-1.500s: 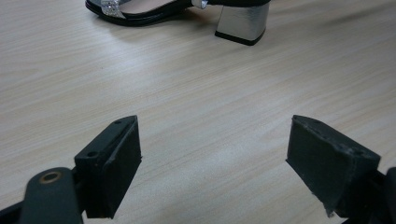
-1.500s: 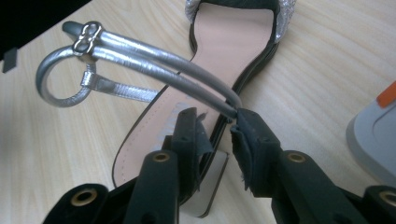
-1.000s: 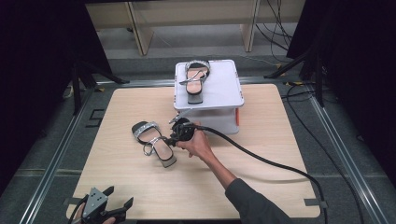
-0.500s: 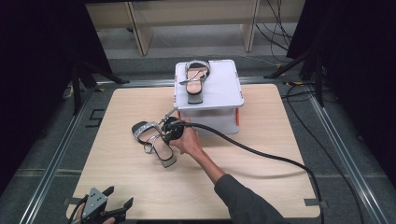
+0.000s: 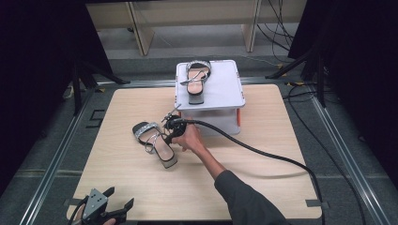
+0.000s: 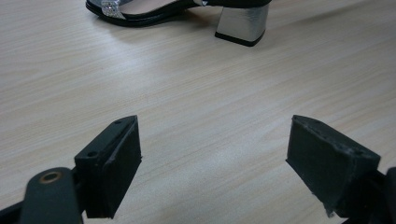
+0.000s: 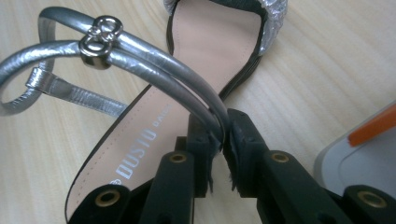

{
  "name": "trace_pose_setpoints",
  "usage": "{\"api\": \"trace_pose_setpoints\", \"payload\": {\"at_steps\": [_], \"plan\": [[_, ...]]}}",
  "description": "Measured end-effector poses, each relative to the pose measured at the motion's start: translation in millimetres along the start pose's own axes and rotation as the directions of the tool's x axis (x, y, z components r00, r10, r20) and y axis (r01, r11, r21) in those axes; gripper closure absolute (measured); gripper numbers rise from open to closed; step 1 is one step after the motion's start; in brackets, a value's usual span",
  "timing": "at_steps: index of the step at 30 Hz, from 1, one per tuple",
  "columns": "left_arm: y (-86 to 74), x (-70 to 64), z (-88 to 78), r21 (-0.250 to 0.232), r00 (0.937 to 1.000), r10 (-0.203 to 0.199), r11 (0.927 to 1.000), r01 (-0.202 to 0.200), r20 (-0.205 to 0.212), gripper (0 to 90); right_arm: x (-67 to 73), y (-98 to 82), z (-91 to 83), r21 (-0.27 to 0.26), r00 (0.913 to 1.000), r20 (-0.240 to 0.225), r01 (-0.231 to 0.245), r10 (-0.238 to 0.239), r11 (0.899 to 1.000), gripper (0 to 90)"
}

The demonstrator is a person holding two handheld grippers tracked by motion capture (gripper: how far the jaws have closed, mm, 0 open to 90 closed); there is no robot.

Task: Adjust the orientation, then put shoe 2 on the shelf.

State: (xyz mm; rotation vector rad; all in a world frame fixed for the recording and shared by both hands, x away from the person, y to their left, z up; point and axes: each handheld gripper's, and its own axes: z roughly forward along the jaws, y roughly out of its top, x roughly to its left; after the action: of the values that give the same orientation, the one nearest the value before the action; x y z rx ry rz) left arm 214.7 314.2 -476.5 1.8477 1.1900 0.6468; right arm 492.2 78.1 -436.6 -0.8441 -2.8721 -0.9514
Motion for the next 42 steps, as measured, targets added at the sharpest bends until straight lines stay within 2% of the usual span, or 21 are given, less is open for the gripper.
{"api": "trace_pose_setpoints", "payload": {"at_steps": [5,8,12,15,19,23,25,26,28,32,33,36,37,38,39,42], "plan": [[0.0,0.2,0.3,-0.005,1.0000,-0.004,1.0000,0.004,0.003,17.1,-5.9,1.2,0.7,0.011,0.9989,-0.045,-0.007,0.007,1.000,81.9],[-0.1,0.8,0.1,-0.007,1.0000,-0.003,1.0000,0.003,0.004,17.1,-7.4,0.8,0.8,0.003,0.9984,-0.057,0.001,-0.001,1.000,84.5],[-0.1,0.9,-0.1,-0.005,1.0000,-0.003,1.0000,0.003,0.002,17.2,-5.6,1.0,-1.4,-0.006,0.9979,-0.063,0.016,-0.016,1.000,86.7],[-0.1,0.9,-0.3,-0.004,1.0000,-0.006,1.0000,0.006,0.002,17.2,-1.5,0.1,-2.5,0.005,0.9966,-0.082,-0.002,0.003,1.000,86.8],[-0.4,1.1,-0.6,-0.008,1.0000,-0.004,1.0000,0.004,0.001,17.2,4.3,0.5,-7.1,-0.043,0.9945,-0.099,0.029,-0.033,0.999,87.0],[-0.6,1.4,-0.9,-0.010,1.0000,-0.005,0.9999,0.005,0.001,17.2,11.3,3.9,-22.9,-0.079,0.9924,-0.110,0.048,-0.056,0.996,87.0],[-0.4,2.7,-2.4,0.006,0.9999,0.013,0.9999,-0.013,0.001,17.2,12.7,4.9,-32.7,-0.088,0.9919,-0.105,0.062,-0.071,0.994,87.0],[-0.6,1.2,-0.9,-0.013,1.0000,-0.010,0.9999,0.010,0.000,17.2,13.1,5.2,-37.7,-0.092,0.9921,-0.094,0.075,-0.084,0.993,87.0],[-1.1,-1.4,-1.1,-0.013,0.9989,-0.046,0.9989,0.045,-0.011,17.2,15.0,5.6,-47.4,-0.100,0.9915,-0.093,0.081,-0.090,0.992,87.0],[-1.0,-1.4,-1.4,-0.012,0.9988,-0.048,0.9988,0.048,-0.013,17.1,17.2,6.5,-66.0,-0.105,0.9901,-0.082,0.106,-0.114,0.989,87.1],[-0.9,-0.9,-1.5,-0.007,0.9989,-0.044,0.9990,0.044,-0.017,17.2,17.8,6.5,-70.7,-0.113,0.9877,-0.087,0.120,-0.130,0.986,87.1],[-1.0,-0.9,-1.9,-0.006,0.9989,-0.043,0.9991,0.043,-0.017,17.2,22.7,5.2,-88.2,-0.112,0.9870,-0.086,0.126,-0.136,0.986,87.2],[-0.9,1.4,-2.8,0.014,0.9995,-0.016,0.9998,0.016,-0.028,17.2,23.7,4.6,-94.6,-0.115,0.9861,-0.089,0.130,-0.141,0.985,87.2],[-0.9,-0.5,-2.3,-0.006,0.9988,-0.046,0.9989,0.045,-0.017,17.1,24.6,4.1,-99.4,-0.119,0.9863,-0.095,0.124,-0.135,0.985,87.2],[-0.3,1.9,-1.3,-0.006,0.9999,-0.015,0.9999,0.015,-0.005,17.1,25.3,3.6,-107.4,-0.129,0.9858,-0.088,0.131,-0.143,0.983,87.2],[-0.2,1.7,-1.6,-0.008,0.9999,-0.012,0.9999,0.012,-0.008,17.2,27.8,1.9,-124.0,-0.135,0.9845,-0.090,0.138,-0.151,0.981,87.2]]}}
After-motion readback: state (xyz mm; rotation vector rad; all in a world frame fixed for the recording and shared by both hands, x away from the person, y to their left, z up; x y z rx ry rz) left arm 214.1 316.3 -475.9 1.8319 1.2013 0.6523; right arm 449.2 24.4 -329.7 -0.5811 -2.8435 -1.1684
